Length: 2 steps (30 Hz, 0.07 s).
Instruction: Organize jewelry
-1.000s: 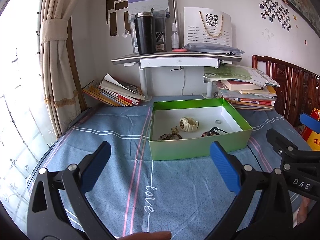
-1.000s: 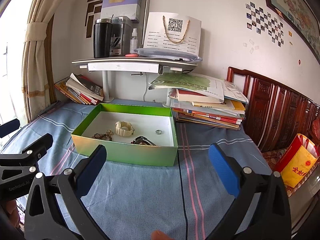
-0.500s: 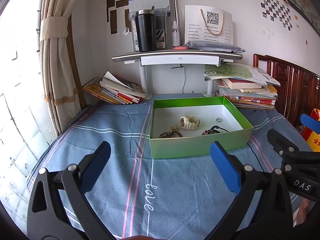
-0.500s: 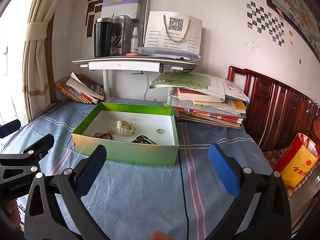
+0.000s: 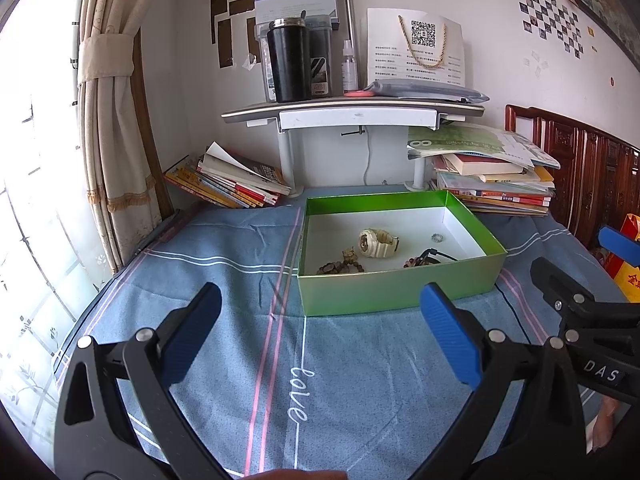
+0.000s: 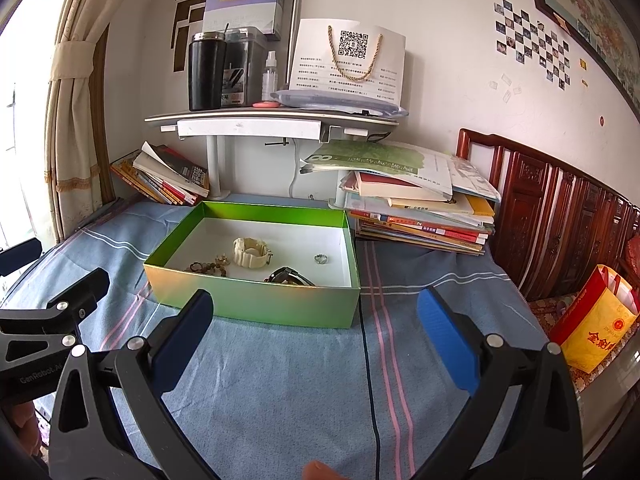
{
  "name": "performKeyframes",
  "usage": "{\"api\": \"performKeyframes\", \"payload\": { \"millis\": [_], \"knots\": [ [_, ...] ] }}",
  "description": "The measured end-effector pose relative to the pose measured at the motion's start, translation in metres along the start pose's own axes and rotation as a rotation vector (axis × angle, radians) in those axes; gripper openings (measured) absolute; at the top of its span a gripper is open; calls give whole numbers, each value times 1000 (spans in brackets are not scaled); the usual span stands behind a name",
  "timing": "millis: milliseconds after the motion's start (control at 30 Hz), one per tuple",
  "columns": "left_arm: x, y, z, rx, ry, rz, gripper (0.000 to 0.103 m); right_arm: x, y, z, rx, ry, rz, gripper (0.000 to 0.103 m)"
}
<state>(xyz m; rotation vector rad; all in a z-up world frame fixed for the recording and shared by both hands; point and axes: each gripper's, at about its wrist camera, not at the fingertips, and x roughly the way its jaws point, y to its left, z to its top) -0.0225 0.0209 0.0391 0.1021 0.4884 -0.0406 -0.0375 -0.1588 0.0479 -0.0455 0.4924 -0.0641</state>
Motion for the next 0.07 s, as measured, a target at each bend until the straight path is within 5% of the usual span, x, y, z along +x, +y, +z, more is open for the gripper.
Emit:
{"api": "performKeyframes", "payload": {
  "millis": [67],
  "knots": [
    [2, 0, -1, -1, 8, 2, 99, 3, -2, -1, -2, 7, 9, 100]
  ]
}}
